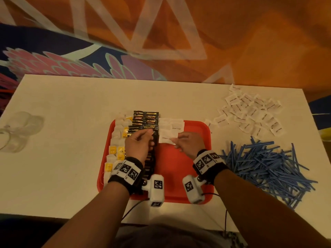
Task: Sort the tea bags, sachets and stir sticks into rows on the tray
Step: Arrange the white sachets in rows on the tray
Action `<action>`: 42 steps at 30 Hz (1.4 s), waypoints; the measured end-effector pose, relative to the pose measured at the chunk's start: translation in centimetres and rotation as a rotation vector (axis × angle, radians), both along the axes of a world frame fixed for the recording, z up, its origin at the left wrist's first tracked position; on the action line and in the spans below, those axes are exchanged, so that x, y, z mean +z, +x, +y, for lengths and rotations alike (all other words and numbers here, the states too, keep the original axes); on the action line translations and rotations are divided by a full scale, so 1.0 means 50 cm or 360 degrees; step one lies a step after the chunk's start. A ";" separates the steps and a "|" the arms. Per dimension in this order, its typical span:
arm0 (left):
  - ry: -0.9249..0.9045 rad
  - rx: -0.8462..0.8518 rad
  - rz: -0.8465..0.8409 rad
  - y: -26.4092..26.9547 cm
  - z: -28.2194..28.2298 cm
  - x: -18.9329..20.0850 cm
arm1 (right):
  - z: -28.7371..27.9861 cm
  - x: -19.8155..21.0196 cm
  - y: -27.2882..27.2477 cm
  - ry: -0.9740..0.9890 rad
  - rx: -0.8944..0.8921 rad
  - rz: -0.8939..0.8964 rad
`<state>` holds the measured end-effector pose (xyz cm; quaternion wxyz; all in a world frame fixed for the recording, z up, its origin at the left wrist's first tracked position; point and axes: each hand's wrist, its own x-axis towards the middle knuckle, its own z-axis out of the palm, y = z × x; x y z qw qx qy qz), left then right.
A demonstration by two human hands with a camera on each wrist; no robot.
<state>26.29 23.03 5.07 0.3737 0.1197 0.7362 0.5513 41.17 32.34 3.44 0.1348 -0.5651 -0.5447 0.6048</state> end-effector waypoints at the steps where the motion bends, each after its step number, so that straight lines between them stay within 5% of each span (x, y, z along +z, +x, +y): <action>1: -0.0015 0.0019 -0.0015 -0.010 -0.004 -0.002 | 0.013 -0.011 0.003 0.0005 0.0017 -0.0069; 11: -0.0134 0.0009 -0.0015 -0.094 -0.072 -0.007 | 0.108 -0.098 -0.019 -0.0018 0.0053 -0.0369; 19: -0.0190 0.0037 -0.0079 -0.112 -0.089 -0.020 | 0.112 -0.117 -0.035 0.0292 0.0167 -0.0857; 23: -0.0203 0.0042 -0.0052 -0.113 -0.086 -0.023 | 0.100 -0.126 -0.034 0.0428 0.0063 -0.0833; 29: -0.0220 0.0008 0.0012 -0.110 -0.087 -0.018 | 0.085 -0.136 -0.062 0.0895 0.0667 -0.0728; 42: -0.0241 -0.0249 -0.0002 -0.053 -0.065 -0.016 | 0.111 -0.099 0.018 0.0762 0.0301 -0.0699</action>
